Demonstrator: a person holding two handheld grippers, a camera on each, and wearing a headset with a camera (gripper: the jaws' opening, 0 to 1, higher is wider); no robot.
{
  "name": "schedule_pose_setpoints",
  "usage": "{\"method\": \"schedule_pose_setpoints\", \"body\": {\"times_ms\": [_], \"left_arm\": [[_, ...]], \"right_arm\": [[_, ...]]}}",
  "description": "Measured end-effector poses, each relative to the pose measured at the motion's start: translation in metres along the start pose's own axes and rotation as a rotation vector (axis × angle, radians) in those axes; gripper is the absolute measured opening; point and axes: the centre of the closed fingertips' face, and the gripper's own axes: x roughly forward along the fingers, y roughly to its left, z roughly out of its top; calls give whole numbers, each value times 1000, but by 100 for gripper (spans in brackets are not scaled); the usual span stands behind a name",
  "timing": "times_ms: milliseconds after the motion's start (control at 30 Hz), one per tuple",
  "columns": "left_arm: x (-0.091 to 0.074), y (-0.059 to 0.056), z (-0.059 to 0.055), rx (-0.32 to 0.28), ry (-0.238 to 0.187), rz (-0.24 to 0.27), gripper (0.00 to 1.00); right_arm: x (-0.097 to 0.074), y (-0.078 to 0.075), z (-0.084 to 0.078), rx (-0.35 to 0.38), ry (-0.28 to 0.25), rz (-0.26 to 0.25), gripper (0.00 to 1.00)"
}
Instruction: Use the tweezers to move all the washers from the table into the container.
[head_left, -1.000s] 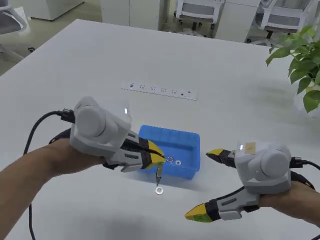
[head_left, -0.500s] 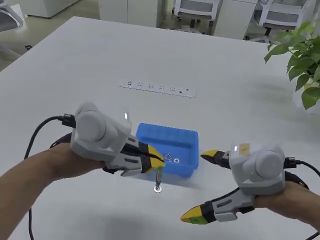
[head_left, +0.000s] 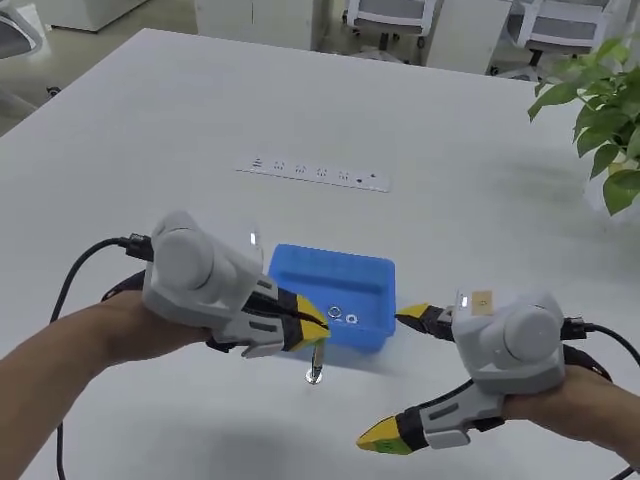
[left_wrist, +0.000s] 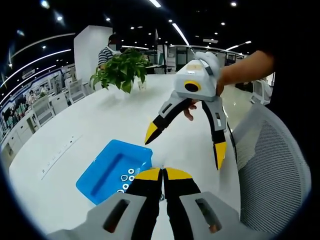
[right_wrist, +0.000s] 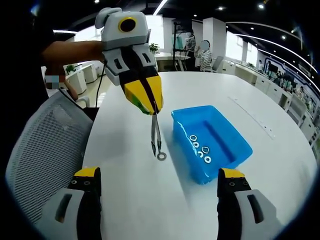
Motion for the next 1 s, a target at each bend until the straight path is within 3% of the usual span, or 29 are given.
{"method": "schedule_pose_setpoints", "body": {"times_ms": [600,667,1000], "left_arm": [[4,-3,-1,8,-11,-12,5],[3,-4,0,43,-10,-7,5],[4,-3,-3,27,-7,-19,5]], "right_arm": [[6,5,-2,-21,7,28,92],[7,6,2,-38,-5,35,89],[16,6,10,-52,-5,51,89]]}}
